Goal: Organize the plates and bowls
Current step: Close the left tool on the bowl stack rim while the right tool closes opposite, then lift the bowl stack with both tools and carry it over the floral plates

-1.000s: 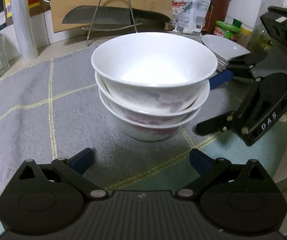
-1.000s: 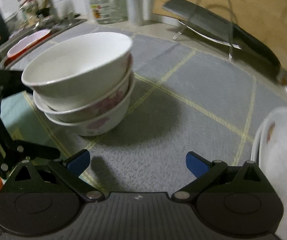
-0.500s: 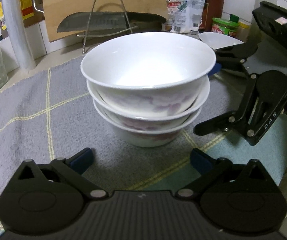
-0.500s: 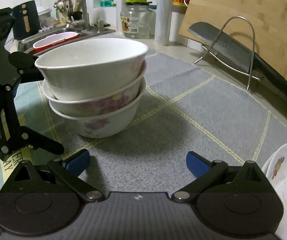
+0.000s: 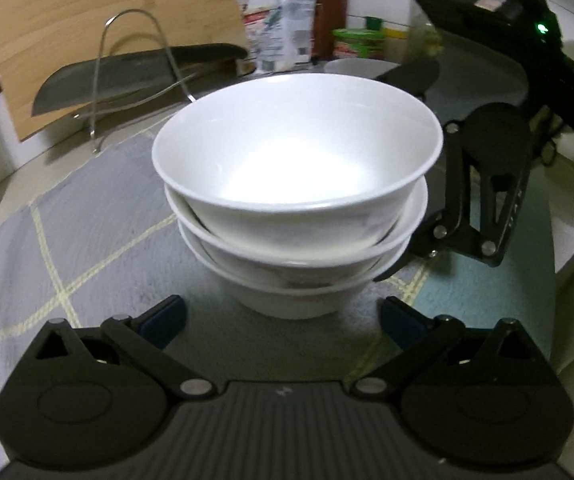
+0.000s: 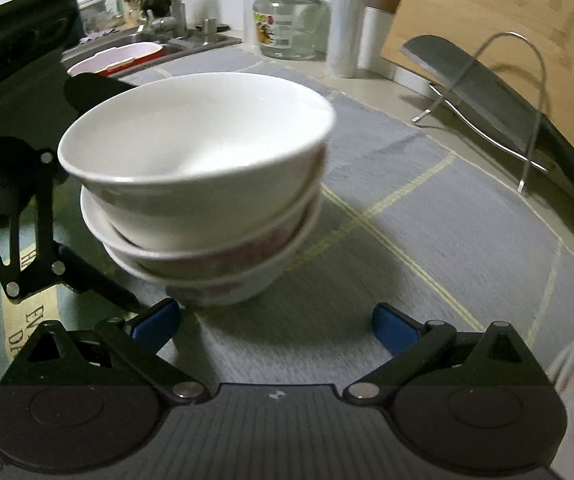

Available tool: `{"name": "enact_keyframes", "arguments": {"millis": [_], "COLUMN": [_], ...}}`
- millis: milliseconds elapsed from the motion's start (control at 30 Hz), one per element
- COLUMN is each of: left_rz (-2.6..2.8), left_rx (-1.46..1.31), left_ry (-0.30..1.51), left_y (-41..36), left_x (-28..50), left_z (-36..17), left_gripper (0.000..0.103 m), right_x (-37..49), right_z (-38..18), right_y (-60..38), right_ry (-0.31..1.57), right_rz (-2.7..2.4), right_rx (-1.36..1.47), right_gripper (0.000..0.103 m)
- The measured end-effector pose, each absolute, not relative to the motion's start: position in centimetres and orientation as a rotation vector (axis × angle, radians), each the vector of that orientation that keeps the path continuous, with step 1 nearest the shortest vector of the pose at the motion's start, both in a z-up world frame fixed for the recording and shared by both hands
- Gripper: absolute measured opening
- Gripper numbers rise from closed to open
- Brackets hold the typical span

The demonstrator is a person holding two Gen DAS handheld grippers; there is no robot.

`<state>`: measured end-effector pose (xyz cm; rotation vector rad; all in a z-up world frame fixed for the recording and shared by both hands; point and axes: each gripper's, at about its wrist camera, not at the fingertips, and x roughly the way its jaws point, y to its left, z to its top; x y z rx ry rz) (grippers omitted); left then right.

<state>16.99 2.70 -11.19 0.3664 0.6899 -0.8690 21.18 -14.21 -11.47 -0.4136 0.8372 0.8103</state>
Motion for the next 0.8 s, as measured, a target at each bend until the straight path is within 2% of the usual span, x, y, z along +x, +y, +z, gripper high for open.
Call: {"name": "enact_keyframes", "arguments": {"millis": [633,800], "left_rz": [-1.083,-1.142], "left_rx": [0.474,0.469], "left_ry": [0.661,0.660], "left_y": [3.3,3.1], "left_x": [19.7,20.4], "left_z": [-10.1,-9.9], "left_gripper": [0.101,0.100], "right_x": [21.0,21.2], "right_z": [-10.5,-10.1], "right_y": [-11.9,-12.0], "right_ry": [0.843,0.860], "right_rz": [0.900,0.922], "right_rx": [-0.510,-0.510], "right_gripper": [0.103,0.099]}}
